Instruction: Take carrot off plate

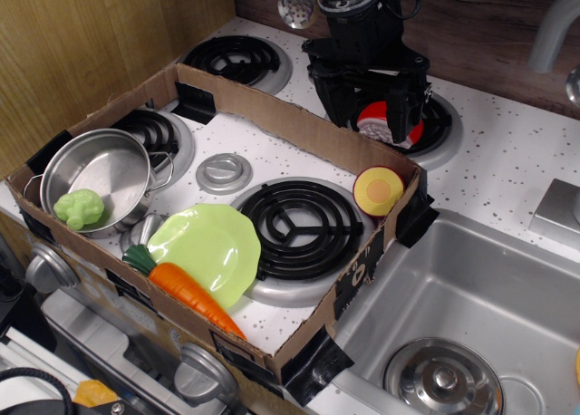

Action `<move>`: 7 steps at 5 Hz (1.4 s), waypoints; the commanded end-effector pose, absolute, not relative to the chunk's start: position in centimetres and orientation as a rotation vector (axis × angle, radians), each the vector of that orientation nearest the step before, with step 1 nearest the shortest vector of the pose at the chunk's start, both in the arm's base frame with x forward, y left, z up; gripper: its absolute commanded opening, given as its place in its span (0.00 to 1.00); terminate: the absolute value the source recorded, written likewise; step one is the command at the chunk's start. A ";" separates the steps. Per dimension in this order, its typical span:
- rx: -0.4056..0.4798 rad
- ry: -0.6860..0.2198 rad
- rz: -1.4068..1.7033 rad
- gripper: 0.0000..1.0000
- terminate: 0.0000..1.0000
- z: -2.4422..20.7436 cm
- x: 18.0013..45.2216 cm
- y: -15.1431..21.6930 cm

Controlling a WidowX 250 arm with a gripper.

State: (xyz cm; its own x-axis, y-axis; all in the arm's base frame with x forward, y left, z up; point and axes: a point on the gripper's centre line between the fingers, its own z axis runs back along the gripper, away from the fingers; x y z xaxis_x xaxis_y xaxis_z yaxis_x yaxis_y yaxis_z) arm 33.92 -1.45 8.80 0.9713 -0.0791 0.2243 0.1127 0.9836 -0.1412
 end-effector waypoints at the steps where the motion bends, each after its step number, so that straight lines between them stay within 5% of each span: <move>1: -0.154 -0.220 -0.097 1.00 0.00 8.8 33.9 -1.4; 3: 0.013 -0.292 0.181 1.00 0.00 10.2 29.9 -0.6; 7: 0.077 -0.169 1.142 1.00 0.00 8.5 24.8 3.0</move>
State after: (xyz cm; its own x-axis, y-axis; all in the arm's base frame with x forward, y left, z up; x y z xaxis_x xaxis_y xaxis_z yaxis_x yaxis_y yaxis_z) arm 24.13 3.84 7.73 0.3904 0.9064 0.1614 -0.9181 0.3964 -0.0056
